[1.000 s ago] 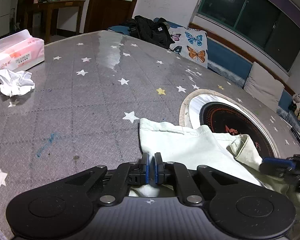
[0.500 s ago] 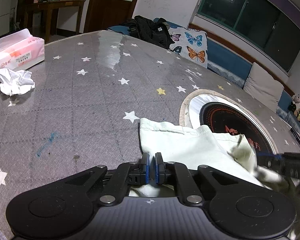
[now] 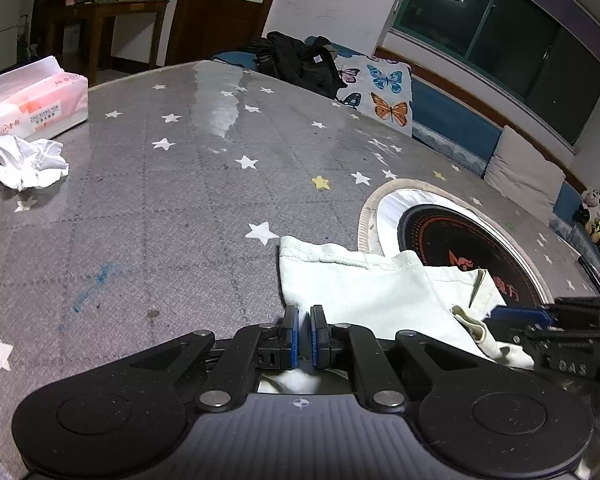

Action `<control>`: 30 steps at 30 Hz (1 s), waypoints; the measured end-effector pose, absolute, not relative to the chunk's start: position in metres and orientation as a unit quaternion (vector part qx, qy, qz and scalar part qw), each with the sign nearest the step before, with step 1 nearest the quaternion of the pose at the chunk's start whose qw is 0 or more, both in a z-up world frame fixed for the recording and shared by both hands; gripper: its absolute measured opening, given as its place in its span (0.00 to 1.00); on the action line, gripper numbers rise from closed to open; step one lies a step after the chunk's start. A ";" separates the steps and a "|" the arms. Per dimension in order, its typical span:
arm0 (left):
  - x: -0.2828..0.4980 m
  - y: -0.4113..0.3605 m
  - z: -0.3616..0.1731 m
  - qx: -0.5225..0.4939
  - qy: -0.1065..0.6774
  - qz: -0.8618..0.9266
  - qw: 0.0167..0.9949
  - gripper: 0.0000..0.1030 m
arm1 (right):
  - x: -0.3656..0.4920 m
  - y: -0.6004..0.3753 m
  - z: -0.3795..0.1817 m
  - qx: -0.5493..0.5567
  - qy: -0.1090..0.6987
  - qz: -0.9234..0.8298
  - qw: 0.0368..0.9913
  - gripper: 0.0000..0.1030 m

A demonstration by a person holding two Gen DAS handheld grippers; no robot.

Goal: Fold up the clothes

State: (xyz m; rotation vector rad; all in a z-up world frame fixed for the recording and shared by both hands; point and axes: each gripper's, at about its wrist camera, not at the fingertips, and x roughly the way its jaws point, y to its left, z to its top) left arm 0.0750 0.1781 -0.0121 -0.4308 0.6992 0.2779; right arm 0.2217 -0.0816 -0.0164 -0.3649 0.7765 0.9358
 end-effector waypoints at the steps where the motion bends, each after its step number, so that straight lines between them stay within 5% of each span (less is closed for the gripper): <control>1: 0.075 0.178 -0.012 -0.208 0.339 0.134 0.908 0.08 | 0.224 -0.080 -0.017 -0.170 0.366 0.441 0.802 0.25; 2: 0.075 0.178 -0.012 -0.207 0.339 0.134 0.908 0.08 | 0.227 -0.078 -0.018 -0.172 0.369 0.445 0.798 0.33; 5: 0.076 0.178 -0.012 -0.206 0.341 0.133 0.908 0.08 | 0.233 -0.075 -0.021 -0.174 0.371 0.455 0.790 0.34; 9: 0.078 0.176 -0.010 -0.200 0.346 0.132 0.907 0.08 | 0.229 -0.078 -0.019 -0.173 0.373 0.466 0.783 0.10; 13: 0.083 0.177 -0.004 -0.188 0.346 0.135 0.909 0.13 | 0.222 -0.087 -0.009 -0.174 0.354 0.454 0.799 0.03; 14: 0.085 0.177 -0.002 -0.184 0.346 0.135 0.910 0.16 | 0.223 -0.093 -0.004 -0.169 0.347 0.446 0.807 0.02; 16: 0.093 0.177 0.001 -0.167 0.349 0.132 0.913 0.48 | 0.226 -0.104 0.005 -0.160 0.339 0.430 0.822 0.02; 18: 0.104 0.176 0.002 -0.147 0.353 0.135 0.914 0.49 | 0.232 -0.116 0.013 -0.151 0.331 0.409 0.837 0.02; 23: 0.131 0.174 -0.005 -0.116 0.373 0.119 0.913 0.38 | 0.252 -0.155 0.028 -0.121 0.323 0.343 0.874 0.02; 25: 0.139 0.172 -0.006 -0.104 0.376 0.107 0.915 0.12 | 0.258 -0.171 0.032 -0.113 0.319 0.320 0.885 0.02; 26: 0.142 0.172 -0.005 -0.102 0.376 0.101 0.915 0.09 | 0.262 -0.179 0.034 -0.108 0.317 0.309 0.890 0.02; 30: 0.158 0.168 0.006 -0.086 0.356 0.093 0.926 0.04 | 0.276 -0.208 0.037 -0.093 0.312 0.265 0.908 0.02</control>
